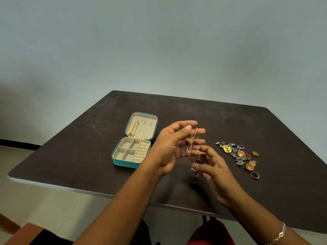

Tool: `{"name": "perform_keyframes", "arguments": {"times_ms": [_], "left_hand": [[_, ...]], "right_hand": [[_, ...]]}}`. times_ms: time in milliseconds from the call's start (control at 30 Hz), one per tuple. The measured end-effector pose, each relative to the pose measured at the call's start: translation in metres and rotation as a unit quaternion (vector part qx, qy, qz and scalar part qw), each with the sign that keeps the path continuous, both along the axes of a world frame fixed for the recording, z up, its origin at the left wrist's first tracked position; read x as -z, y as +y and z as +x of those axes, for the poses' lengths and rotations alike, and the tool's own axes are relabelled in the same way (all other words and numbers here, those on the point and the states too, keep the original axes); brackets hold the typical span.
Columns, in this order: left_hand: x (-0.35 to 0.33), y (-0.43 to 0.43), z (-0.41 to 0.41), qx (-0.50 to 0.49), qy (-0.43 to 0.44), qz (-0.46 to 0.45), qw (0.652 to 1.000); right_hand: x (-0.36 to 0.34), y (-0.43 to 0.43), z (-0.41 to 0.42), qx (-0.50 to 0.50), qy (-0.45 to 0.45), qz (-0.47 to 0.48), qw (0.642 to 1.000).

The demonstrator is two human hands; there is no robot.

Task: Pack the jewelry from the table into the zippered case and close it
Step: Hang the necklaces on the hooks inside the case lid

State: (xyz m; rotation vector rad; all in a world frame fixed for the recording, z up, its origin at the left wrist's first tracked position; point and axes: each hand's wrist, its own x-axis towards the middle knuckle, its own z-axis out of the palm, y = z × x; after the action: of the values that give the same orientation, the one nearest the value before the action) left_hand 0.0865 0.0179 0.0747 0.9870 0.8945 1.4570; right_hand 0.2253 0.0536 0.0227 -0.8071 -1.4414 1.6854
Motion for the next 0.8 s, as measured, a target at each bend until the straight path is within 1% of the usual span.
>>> {"name": "perform_keyframes", "arguments": {"times_ms": [100, 200, 367, 467, 567, 667, 800], "left_hand": [[0.0, -0.001, 0.002, 0.012, -0.006, -0.01, 1.0], [0.0, -0.001, 0.002, 0.016, 0.0, -0.019, 1.0], [0.0, -0.002, 0.001, 0.046, 0.033, -0.045, 0.997], [0.0, -0.003, 0.001, 0.06, 0.06, -0.06, 0.995], [0.0, -0.004, 0.003, 0.07, 0.071, -0.072, 0.992], [0.002, -0.003, 0.006, 0.084, 0.073, -0.083, 0.99], [0.005, -0.001, 0.011, 0.099, 0.076, -0.086, 0.988]], "right_hand": [[-0.002, -0.002, 0.001, -0.021, 0.001, 0.027, 0.999], [-0.004, -0.003, 0.0, -0.024, -0.008, 0.027, 0.999], [-0.008, 0.002, 0.003, 0.068, -0.056, 0.041, 0.995], [-0.009, 0.006, 0.005, 0.108, -0.068, 0.085, 0.988], [-0.009, 0.007, 0.005, 0.135, -0.058, 0.123, 0.981], [-0.007, 0.008, 0.005, 0.114, -0.045, 0.114, 0.986], [-0.008, 0.006, 0.004, 0.069, -0.06, 0.113, 0.989]]}}
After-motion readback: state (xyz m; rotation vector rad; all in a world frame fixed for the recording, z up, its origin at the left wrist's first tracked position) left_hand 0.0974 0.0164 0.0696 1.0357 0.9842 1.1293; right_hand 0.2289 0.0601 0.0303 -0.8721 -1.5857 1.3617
